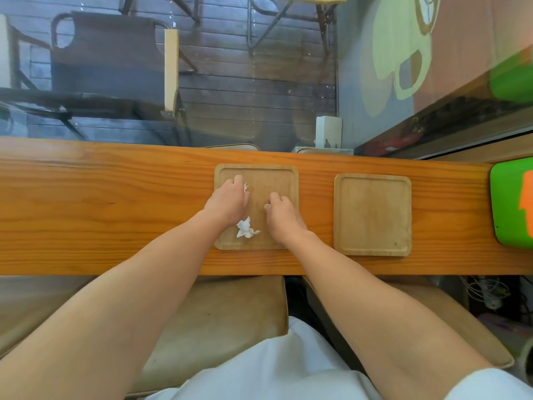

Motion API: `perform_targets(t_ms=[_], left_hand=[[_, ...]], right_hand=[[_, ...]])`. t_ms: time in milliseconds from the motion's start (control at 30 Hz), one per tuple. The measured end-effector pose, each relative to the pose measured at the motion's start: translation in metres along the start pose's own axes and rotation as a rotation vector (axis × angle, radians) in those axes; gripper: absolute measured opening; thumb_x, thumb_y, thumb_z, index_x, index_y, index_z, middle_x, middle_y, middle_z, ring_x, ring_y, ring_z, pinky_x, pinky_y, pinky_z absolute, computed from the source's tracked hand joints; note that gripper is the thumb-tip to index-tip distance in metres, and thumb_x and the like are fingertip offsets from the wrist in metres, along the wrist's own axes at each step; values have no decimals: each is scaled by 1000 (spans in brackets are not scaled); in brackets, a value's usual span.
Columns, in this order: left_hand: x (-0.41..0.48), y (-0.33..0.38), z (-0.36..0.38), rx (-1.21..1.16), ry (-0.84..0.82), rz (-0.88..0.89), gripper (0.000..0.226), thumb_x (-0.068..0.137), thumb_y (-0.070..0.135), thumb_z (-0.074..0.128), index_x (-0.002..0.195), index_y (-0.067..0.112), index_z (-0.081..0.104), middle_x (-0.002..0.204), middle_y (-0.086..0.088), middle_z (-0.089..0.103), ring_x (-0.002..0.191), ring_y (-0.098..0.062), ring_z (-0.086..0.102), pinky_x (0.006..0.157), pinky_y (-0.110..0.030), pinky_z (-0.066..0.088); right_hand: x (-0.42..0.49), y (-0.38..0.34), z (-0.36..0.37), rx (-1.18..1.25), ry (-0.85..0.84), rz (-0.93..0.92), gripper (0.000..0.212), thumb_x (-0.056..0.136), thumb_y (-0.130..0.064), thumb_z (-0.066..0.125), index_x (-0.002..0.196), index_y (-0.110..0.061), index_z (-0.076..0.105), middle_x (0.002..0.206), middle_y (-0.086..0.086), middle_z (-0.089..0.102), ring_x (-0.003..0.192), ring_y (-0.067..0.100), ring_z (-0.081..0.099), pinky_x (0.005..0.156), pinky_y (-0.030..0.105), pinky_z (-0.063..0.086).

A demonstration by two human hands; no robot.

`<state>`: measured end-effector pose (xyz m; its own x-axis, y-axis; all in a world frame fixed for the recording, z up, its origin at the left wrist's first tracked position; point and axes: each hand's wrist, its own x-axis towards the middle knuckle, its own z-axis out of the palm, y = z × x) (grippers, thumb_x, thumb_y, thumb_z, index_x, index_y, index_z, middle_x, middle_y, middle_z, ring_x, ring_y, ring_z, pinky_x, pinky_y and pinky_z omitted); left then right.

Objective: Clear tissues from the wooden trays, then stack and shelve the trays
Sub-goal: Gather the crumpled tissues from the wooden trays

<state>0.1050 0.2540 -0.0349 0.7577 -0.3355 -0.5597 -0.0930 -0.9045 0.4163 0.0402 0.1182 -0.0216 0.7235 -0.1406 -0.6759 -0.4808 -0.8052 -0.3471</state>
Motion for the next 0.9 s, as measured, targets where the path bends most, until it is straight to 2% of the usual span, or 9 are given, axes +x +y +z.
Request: perform_targets(t_ms=[167,333,433,600,700,800,900], left_hand=[[-12,-9,-7,-121,-16,-52,18,99,25,40,90,9,40,89,-15,53,76,-32,49,63,-39,36],[-28,-16,-9,-186,-6,-89,16,98,21,39,88,9,43,90,-15,57,76,-31,52,62,-40,43],[-39,-20,-7,-149,-20,-108,15,97,14,37,96,9,51,92,-13,59,77,-30,56,65,-42,49],[-55,-22,-1,-73,17,-90,18,96,7,33,104,14,48,88,-10,60,73,-28,56,60,-43,50],[-60,-23,6,-67,23,-69,16,99,17,34,103,15,49,85,-9,62,72,-28,57,62,-46,52],[-62,-23,15,-99,0,-21,18,97,31,43,104,17,50,81,-4,62,70,-25,58,58,-40,49],[-62,-21,23,-116,-17,31,26,94,40,53,111,21,48,85,2,61,74,-20,59,60,-37,51]], right_hand=[[-5,-11,-8,19,-1,61,24,99,-20,27,110,-9,45,113,11,50,87,27,49,70,38,38],[-15,-20,-13,-11,-36,82,21,92,-5,35,105,-11,49,102,10,56,83,27,54,59,35,39],[-22,-21,-13,-32,-79,72,21,93,-5,37,108,-12,51,102,10,56,84,27,56,63,37,46],[-34,-20,-2,-65,-110,35,9,99,-16,42,104,-15,49,100,9,56,83,26,57,72,43,54],[-43,-18,8,-57,-121,29,6,96,-21,50,101,-17,48,97,7,58,81,24,58,71,41,53],[-52,-18,16,-35,-107,37,17,94,-26,56,105,-17,47,99,7,60,85,27,59,70,40,51],[-57,-18,23,28,-74,71,17,94,-28,57,104,-19,46,95,5,57,83,25,57,64,37,47]])
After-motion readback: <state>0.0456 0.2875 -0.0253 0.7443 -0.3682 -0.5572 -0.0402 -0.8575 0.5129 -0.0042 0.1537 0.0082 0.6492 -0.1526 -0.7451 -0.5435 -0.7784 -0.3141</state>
